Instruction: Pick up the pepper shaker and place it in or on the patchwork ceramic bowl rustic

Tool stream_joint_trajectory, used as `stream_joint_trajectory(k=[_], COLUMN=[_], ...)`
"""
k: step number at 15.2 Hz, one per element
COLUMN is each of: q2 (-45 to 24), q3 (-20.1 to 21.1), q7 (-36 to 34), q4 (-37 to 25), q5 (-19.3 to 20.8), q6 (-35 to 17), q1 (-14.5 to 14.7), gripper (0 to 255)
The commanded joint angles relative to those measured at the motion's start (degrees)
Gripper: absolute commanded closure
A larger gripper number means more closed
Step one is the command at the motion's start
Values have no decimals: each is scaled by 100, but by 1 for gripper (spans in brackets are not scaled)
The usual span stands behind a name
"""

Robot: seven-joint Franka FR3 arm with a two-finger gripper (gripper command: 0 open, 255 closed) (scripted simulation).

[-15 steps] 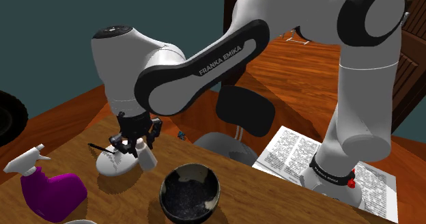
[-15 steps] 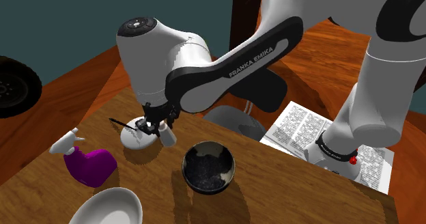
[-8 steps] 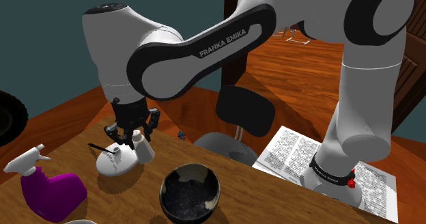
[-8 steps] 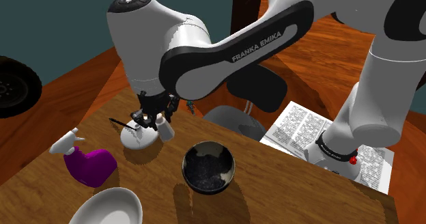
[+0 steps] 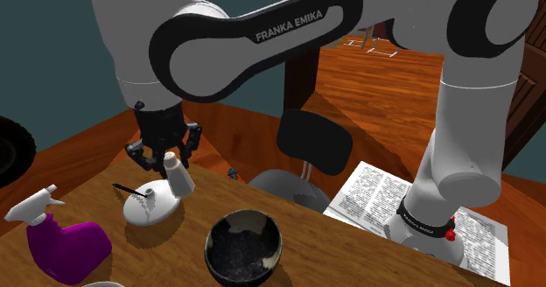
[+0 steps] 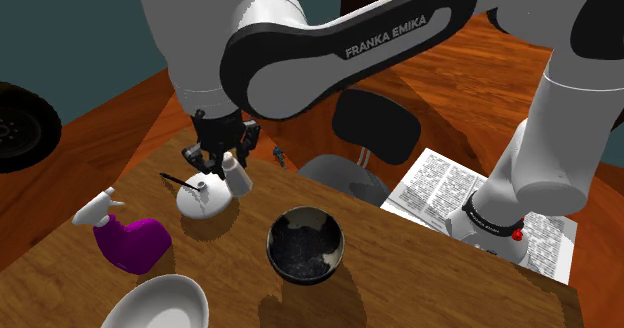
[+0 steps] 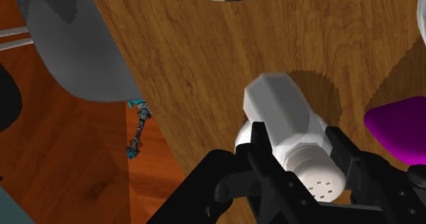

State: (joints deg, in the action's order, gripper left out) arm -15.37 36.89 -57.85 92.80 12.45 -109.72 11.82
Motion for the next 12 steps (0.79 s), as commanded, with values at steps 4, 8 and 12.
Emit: stream_joint_trajectory(k=[4,8,12], q2=[262,1213,2149], q3=[60,197,228], q7=[28,86,193], q4=[9,938,1701], q5=[-161,-746,-1365], q6=[206,28,-9], q1=[-39,-181,-150], gripper=[255,255,255])
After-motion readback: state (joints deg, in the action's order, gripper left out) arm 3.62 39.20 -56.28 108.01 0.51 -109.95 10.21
